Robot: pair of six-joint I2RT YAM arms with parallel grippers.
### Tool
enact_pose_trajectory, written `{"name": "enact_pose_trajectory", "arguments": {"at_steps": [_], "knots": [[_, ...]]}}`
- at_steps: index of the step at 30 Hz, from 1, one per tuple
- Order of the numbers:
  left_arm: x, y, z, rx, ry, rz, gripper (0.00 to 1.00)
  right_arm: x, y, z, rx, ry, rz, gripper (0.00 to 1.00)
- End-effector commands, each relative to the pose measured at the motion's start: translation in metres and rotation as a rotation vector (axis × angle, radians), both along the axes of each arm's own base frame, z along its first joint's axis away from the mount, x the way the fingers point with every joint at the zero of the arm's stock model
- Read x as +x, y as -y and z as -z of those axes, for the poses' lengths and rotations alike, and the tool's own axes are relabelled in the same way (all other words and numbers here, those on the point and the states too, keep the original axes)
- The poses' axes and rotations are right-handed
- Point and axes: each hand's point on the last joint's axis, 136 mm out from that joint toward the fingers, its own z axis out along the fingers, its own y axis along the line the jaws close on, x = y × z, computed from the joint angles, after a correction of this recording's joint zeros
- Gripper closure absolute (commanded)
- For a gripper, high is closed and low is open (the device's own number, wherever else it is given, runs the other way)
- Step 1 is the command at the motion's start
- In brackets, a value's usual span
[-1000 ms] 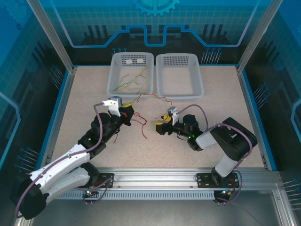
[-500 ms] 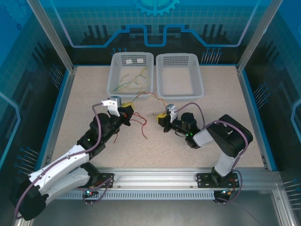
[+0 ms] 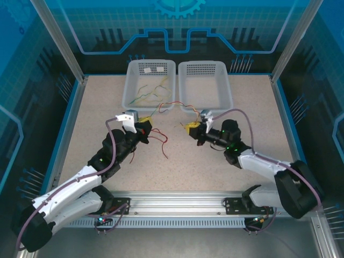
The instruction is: Untangle the cables
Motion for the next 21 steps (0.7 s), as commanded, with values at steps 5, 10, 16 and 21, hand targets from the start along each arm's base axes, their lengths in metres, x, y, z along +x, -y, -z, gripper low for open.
{"name": "enact_pose_trajectory", "arguments": {"at_steps": [5, 10, 16, 21], "knots": [[0.01, -0.031, 0.015, 0.055, -0.026, -0.17, 1.0, -0.034, 0.026, -0.009, -0.032, -0.198, -0.146, 1.0], [0.01, -0.015, 0.012, 0.05, -0.01, -0.085, 1.0, -0.065, 0.018, -0.029, -0.018, -0.175, -0.31, 1.0], [0.013, 0.016, 0.012, 0.077, -0.022, 0.06, 1.0, -0.085, 0.001, -0.043, -0.021, -0.127, -0.429, 1.0], [0.017, 0.018, 0.002, 0.072, -0.009, 0.057, 0.56, -0.066, -0.006, -0.038, -0.08, -0.15, -0.325, 1.0]]}}
